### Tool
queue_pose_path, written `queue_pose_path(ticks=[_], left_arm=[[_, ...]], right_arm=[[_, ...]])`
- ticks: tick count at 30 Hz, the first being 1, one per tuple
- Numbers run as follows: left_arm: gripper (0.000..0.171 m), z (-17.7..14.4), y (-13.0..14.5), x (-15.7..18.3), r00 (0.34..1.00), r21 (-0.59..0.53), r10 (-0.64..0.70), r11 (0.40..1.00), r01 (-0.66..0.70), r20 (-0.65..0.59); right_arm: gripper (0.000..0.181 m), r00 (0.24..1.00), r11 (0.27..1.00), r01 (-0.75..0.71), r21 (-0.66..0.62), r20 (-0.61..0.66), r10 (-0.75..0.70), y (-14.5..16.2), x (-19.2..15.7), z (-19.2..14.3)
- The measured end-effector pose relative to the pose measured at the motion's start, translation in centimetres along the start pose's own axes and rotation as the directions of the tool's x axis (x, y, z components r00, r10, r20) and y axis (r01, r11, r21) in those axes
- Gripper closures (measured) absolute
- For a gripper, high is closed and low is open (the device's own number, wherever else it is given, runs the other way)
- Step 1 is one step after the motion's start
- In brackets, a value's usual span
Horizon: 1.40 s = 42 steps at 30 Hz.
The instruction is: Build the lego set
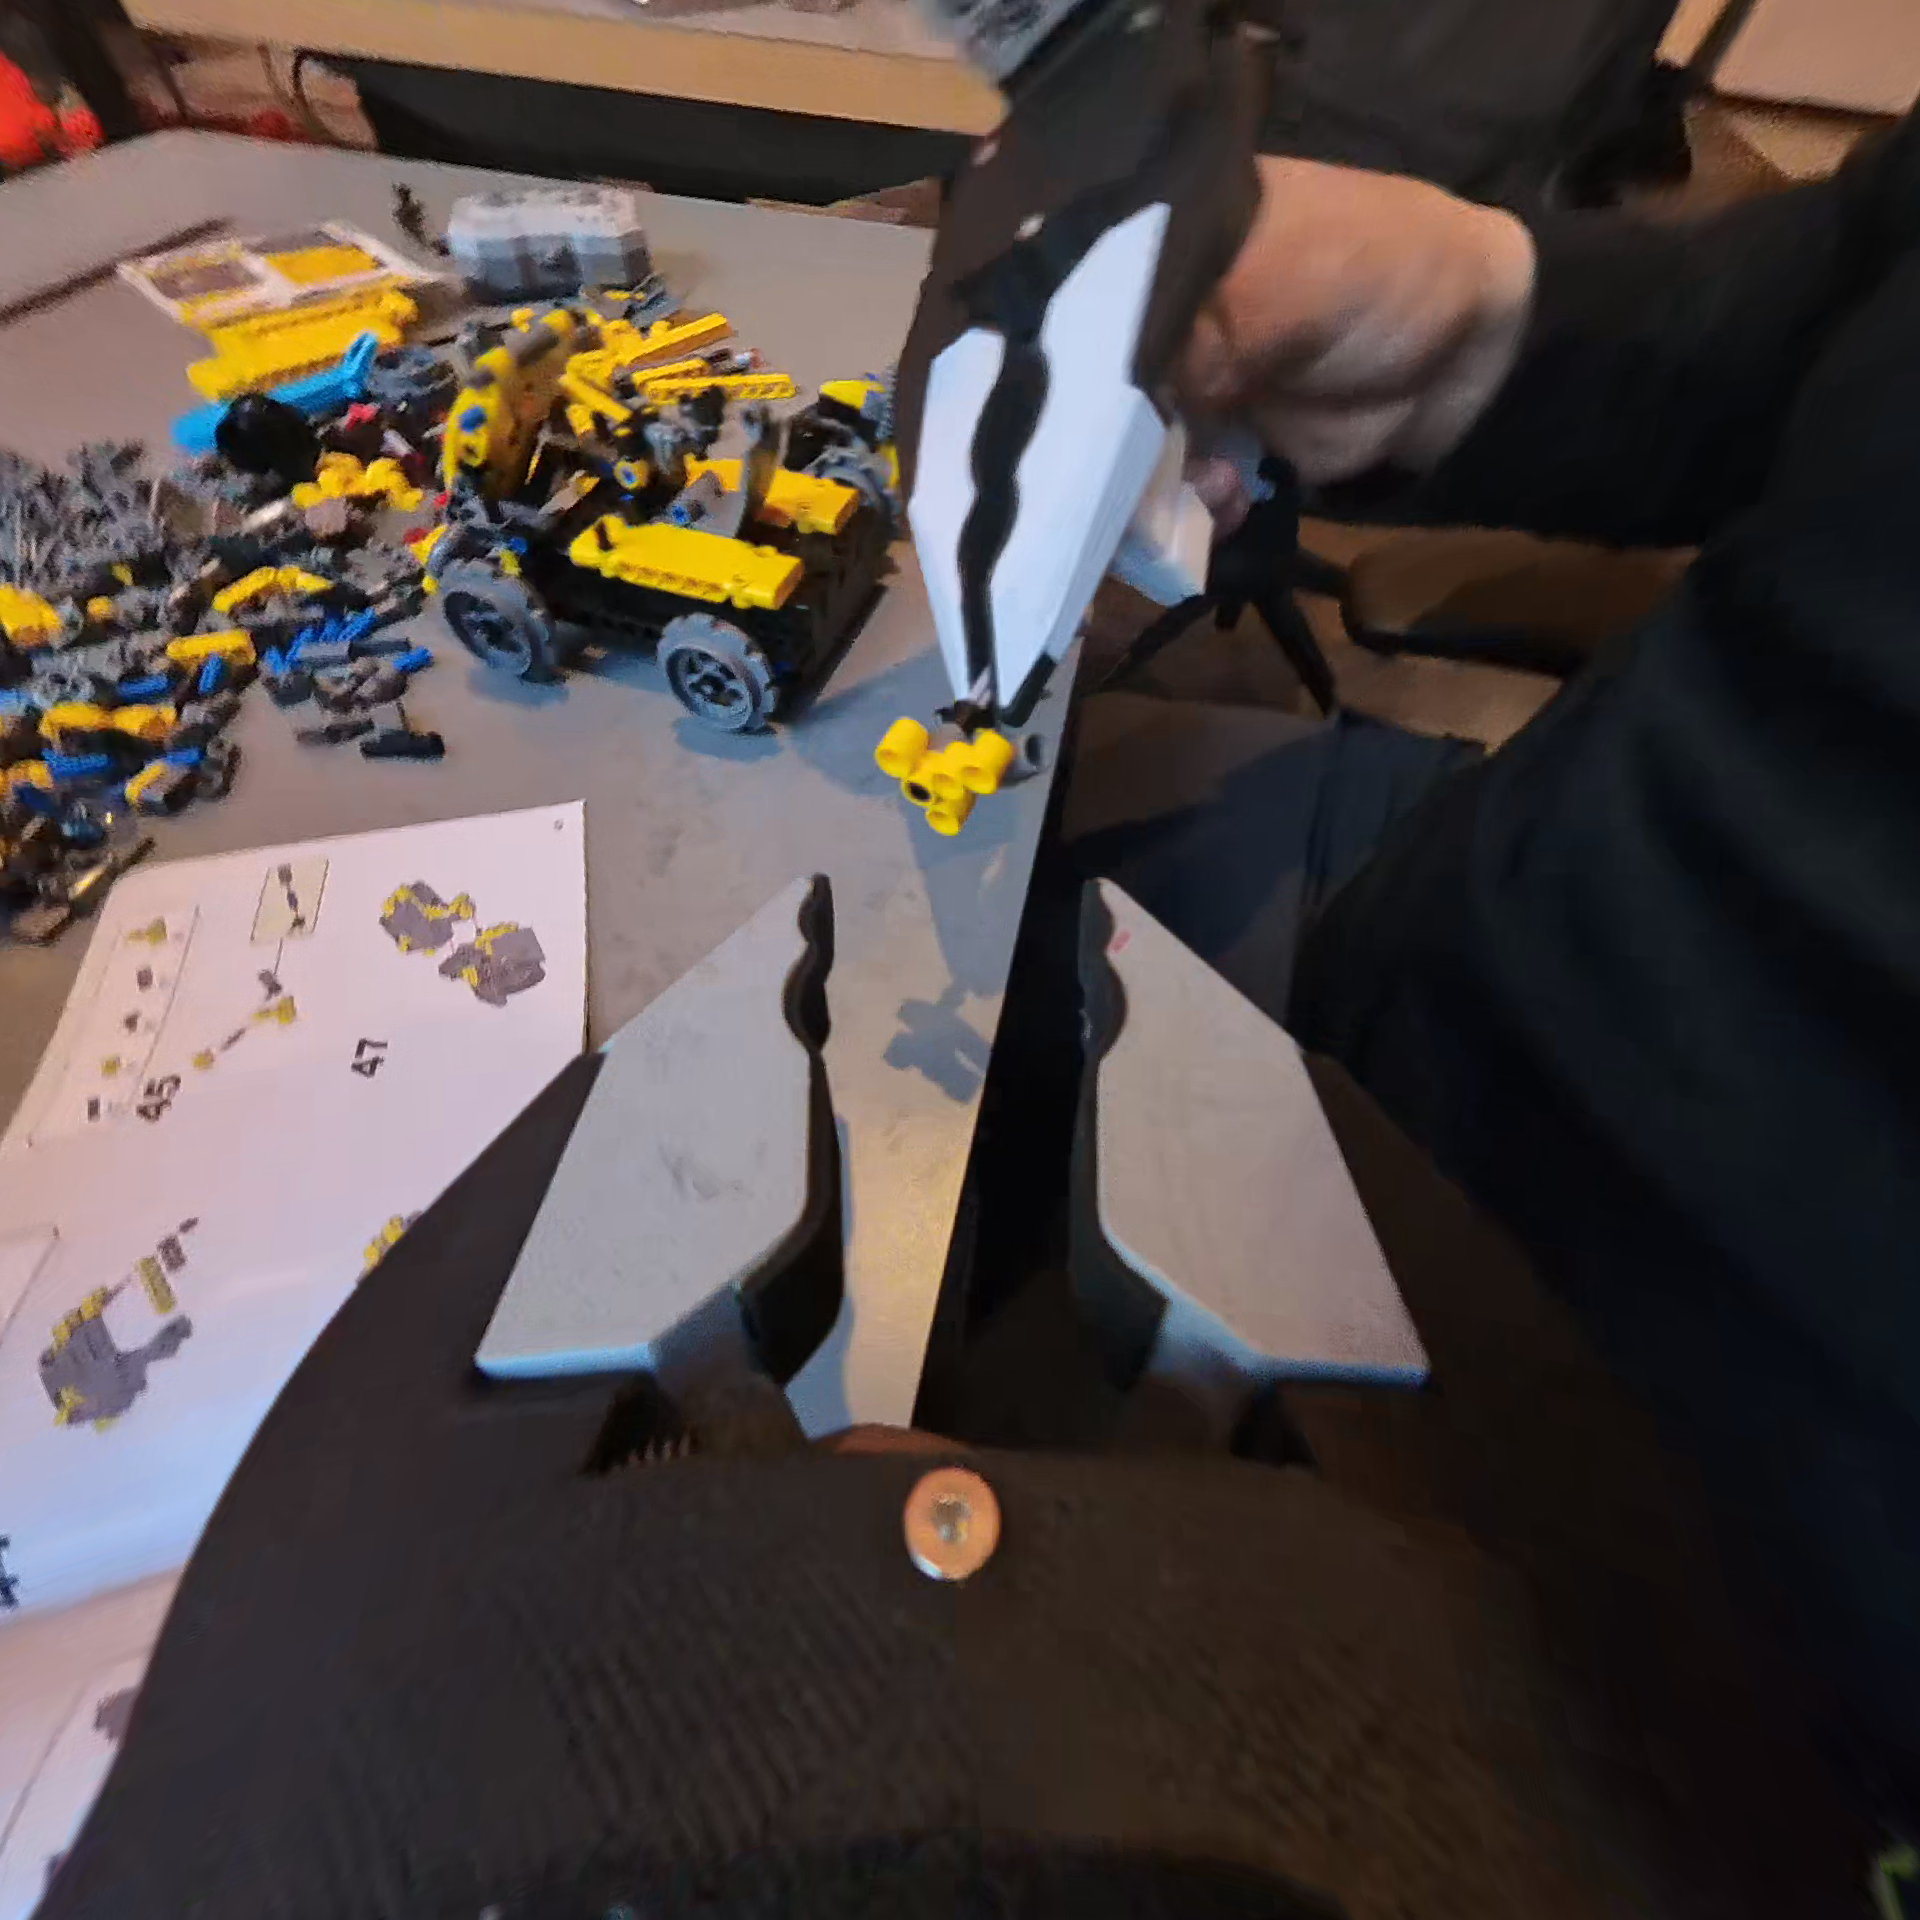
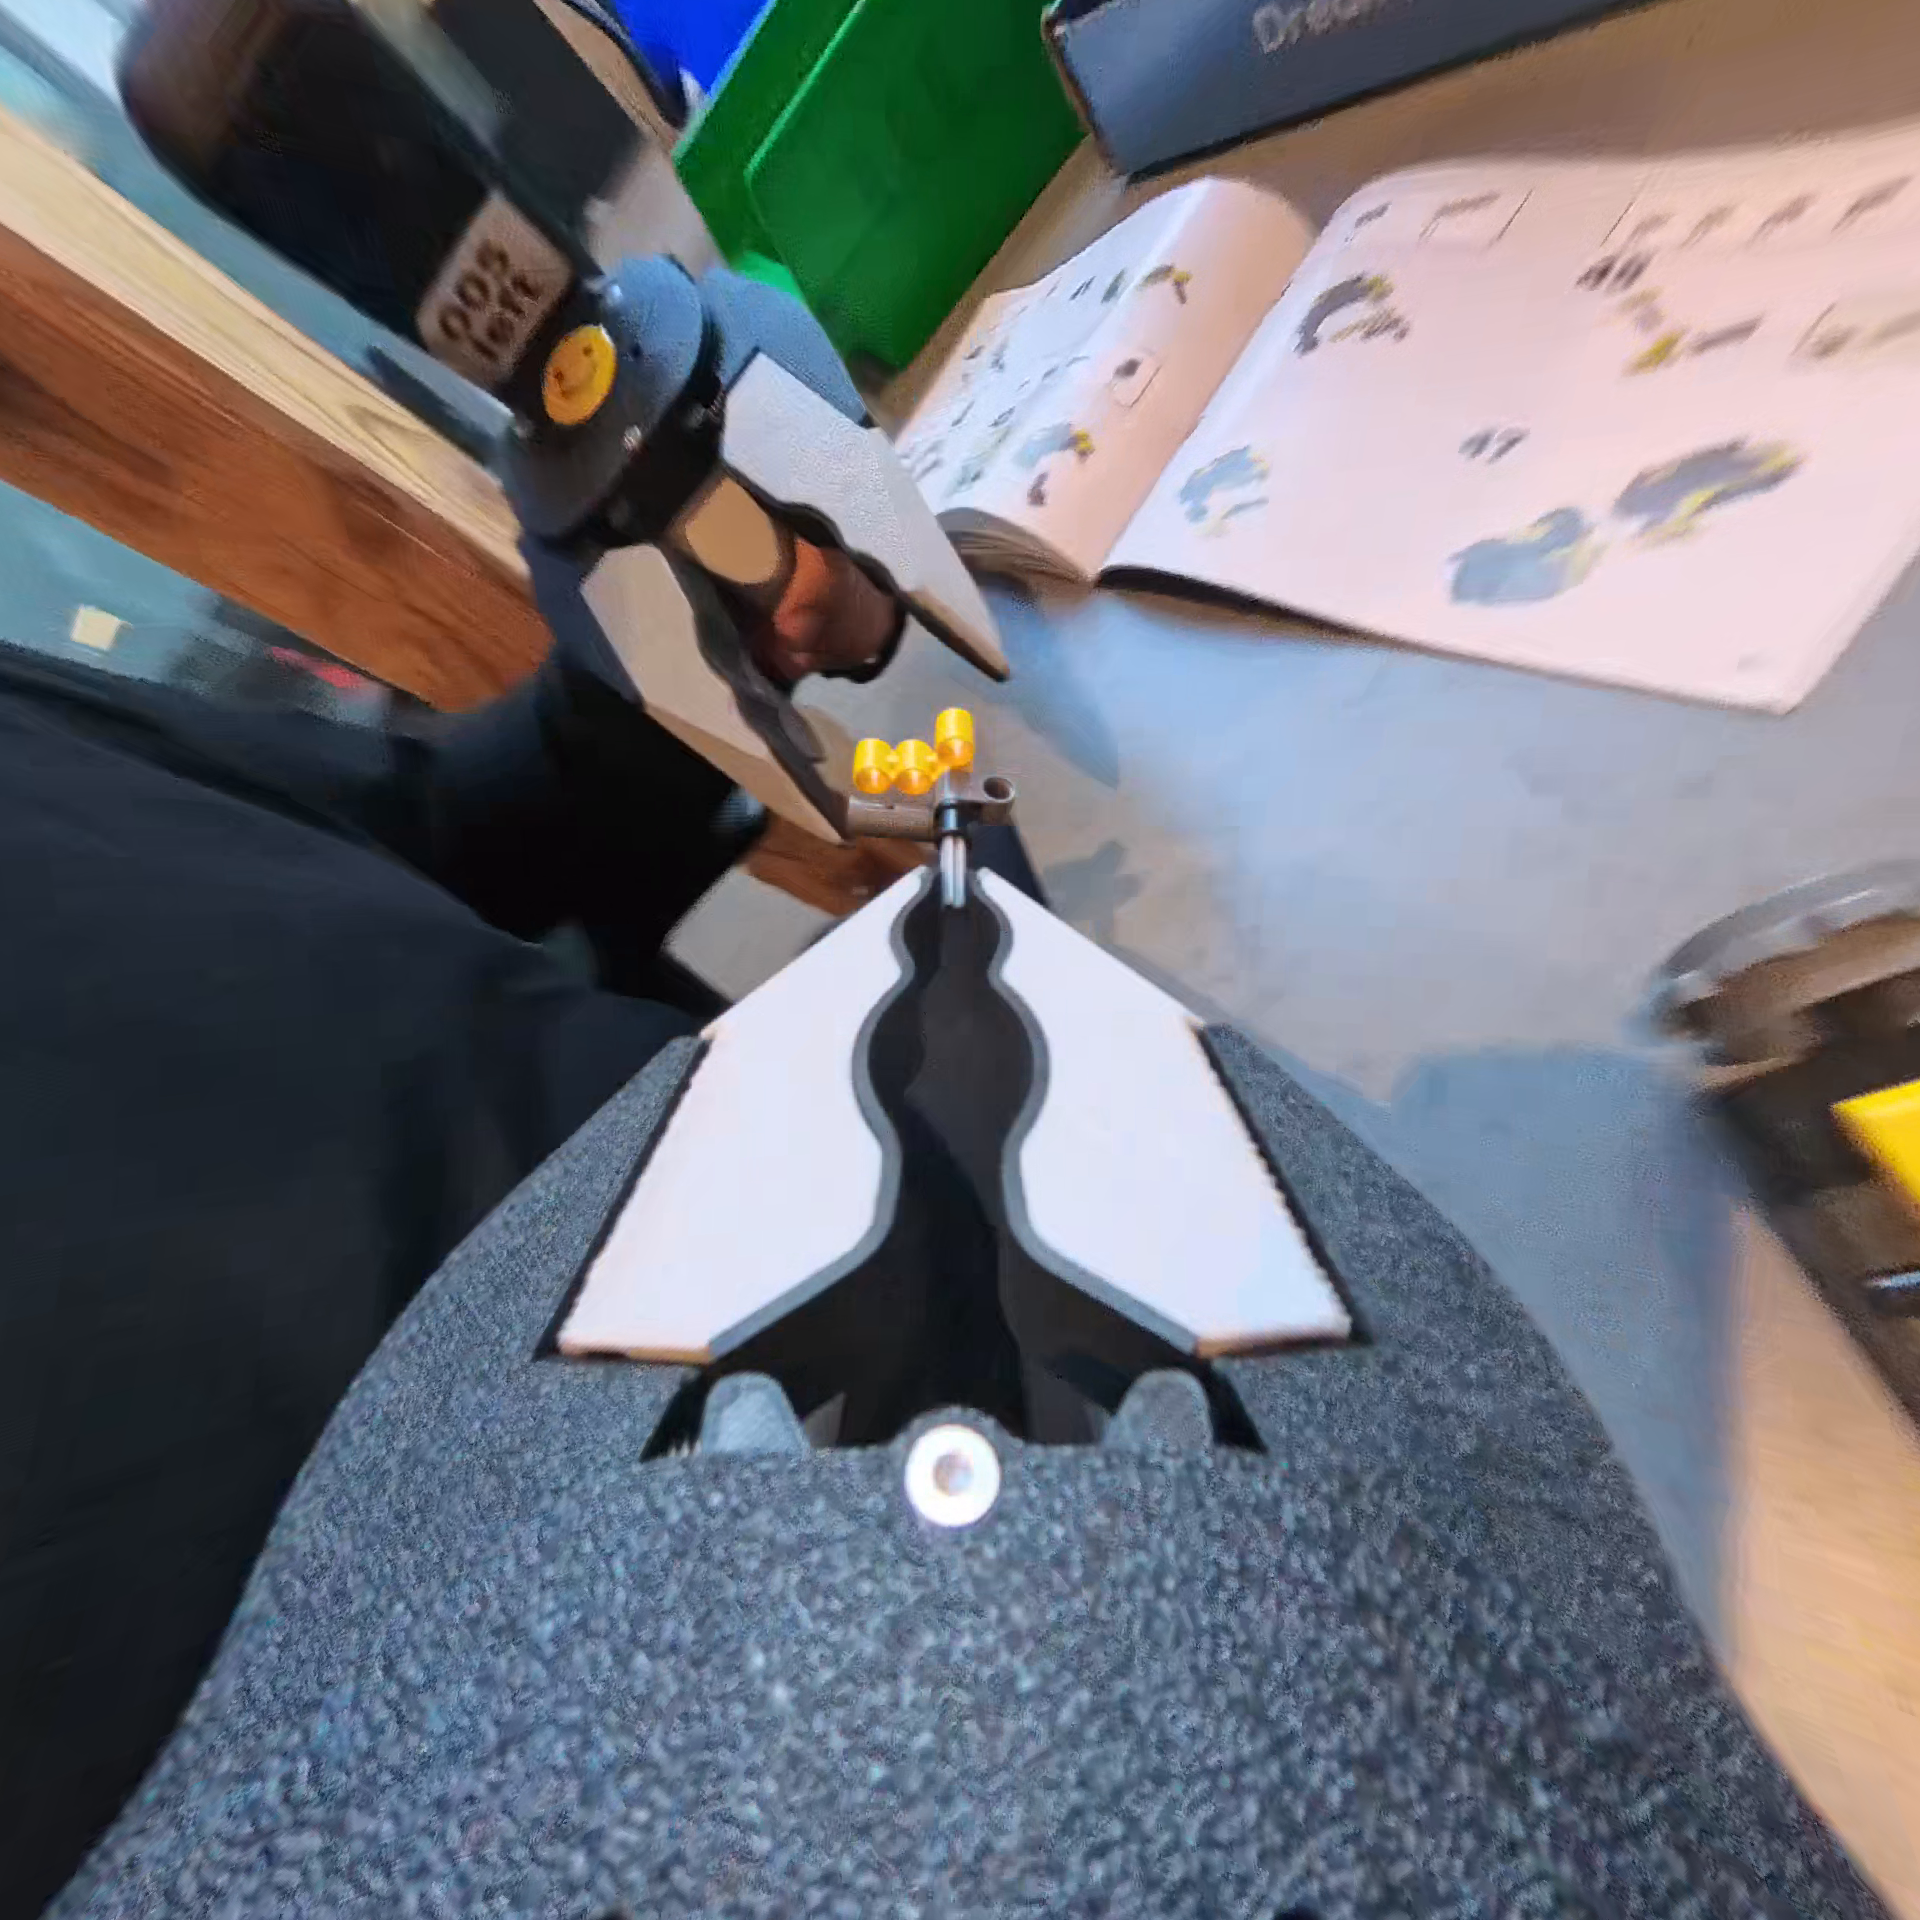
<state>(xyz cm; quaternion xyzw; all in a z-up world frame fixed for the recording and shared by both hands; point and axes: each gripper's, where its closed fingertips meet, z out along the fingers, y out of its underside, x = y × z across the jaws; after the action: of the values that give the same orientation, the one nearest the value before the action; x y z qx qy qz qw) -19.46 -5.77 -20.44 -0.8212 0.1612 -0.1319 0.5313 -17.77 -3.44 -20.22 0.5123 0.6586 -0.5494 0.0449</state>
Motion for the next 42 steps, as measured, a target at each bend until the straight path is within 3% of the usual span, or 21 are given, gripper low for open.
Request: queue_pose_path(ticks=[4,6,9,18,27,36,40,42], left_arm=[[0.124,0.4,-0.1,1.0,0.997,0.022,0.068,0.997,-0.067,-0.031],[0.129,0.5,-0.1,1.7,0.995,0.031,0.085,0.996,-0.083,-0.055],[0.144,0.6,-0.1,2.5,0.991,0.051,0.113,0.993,-0.109,-0.073],[0.139,1.2,0.3,3.3,0.992,0.072,0.007,0.997,0.003,-0.130],[0.135,1.4,1.1,3.4,0.989,0.074,0.033,0.997,-0.022,-0.146],[0.147,1.4,1.4,3.3,0.990,0.072,0.090,0.994,-0.083,-0.109],[0.148,1.8,1.6,3.0,0.992,0.068,0.055,0.997,-0.048,-0.110],[0.148,1.8,1.5,2.9,0.993,0.078,0.016,0.997,-0.007,-0.120]], right_arm=[[0.177,0.946,0.969,-0.245,-0.024,0.211,0.244,0.8,-1.7,0.5],[0.178,0.926,0.957,-0.289,-0.033,0.242,0.289,1.2,-1.8,0.8],[0.178,0.919,0.952,-0.304,-0.041,0.249,0.304,1.7,-2.1,0.9],[0.178,0.898,0.933,-0.349,-0.089,0.254,0.360,2.9,-2.3,0.8],[0.177,0.873,0.917,-0.368,-0.155,0.283,0.398,3.2,-2.6,2.0],[0.177,0.868,0.913,-0.373,-0.165,0.286,0.407,3.1,-2.4,2.2],[0.177,0.889,0.922,-0.362,-0.138,0.248,0.386,3.1,-1.8,2.1],[0.166,0.919,0.935,-0.333,-0.123,0.181,0.351,3.2,-1.0,2.0]])
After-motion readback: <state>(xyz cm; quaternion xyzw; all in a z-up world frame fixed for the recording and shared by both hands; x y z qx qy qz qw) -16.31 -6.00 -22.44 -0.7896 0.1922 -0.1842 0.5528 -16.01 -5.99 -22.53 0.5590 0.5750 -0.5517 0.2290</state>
